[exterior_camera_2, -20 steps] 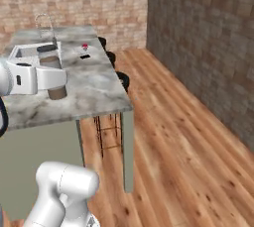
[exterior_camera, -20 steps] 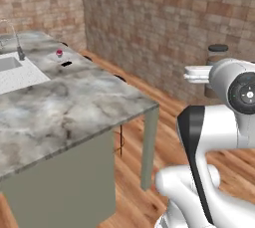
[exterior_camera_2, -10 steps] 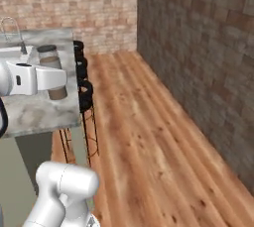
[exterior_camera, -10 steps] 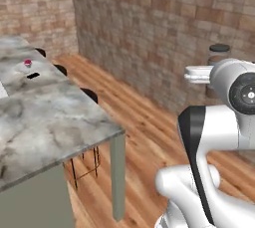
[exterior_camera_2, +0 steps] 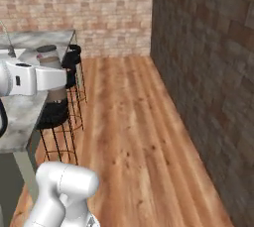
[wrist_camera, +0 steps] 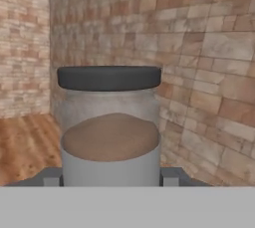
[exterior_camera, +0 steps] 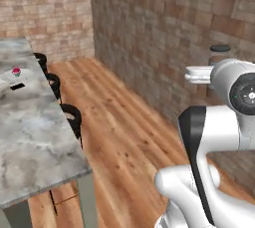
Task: Take the cinnamon bottle from the cabinet and place it on the dining table, next to the plate with the cupcake. Then take the chocolate from the dining counter and place it on the cupcake plate.
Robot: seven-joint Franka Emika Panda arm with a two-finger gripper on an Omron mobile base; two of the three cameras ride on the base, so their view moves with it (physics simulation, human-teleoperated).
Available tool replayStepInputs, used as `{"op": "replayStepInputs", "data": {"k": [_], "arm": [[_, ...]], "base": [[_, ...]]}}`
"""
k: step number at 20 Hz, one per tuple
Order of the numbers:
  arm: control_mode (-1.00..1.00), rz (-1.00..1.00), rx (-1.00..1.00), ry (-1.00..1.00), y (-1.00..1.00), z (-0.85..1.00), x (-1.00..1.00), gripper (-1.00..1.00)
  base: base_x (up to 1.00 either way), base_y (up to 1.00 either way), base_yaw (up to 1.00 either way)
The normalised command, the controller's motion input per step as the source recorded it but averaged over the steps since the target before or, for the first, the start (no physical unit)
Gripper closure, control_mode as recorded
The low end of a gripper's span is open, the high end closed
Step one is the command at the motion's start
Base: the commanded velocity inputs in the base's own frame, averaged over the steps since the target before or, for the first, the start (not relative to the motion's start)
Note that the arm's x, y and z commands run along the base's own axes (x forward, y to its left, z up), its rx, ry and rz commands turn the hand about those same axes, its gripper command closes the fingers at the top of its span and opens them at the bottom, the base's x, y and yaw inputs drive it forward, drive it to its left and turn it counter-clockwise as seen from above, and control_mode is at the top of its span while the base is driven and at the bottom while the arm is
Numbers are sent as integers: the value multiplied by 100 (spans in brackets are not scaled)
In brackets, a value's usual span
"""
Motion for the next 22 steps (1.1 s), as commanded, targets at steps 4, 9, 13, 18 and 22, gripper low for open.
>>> {"op": "replayStepInputs", "data": {"k": [4, 9, 13, 18, 22], "arm": [[100, 0, 0, 0, 0, 0, 0, 100], [100, 0, 0, 0, 0, 0, 0, 100], [100, 0, 0, 0, 0, 0, 0, 100], [100, 0, 0, 0, 0, 0, 0, 100], [100, 0, 0, 0, 0, 0, 0, 100]], "base": [[100, -73, 38], [100, -70, 37], [97, -67, 38], [94, -60, 40], [87, -48, 44]]}}
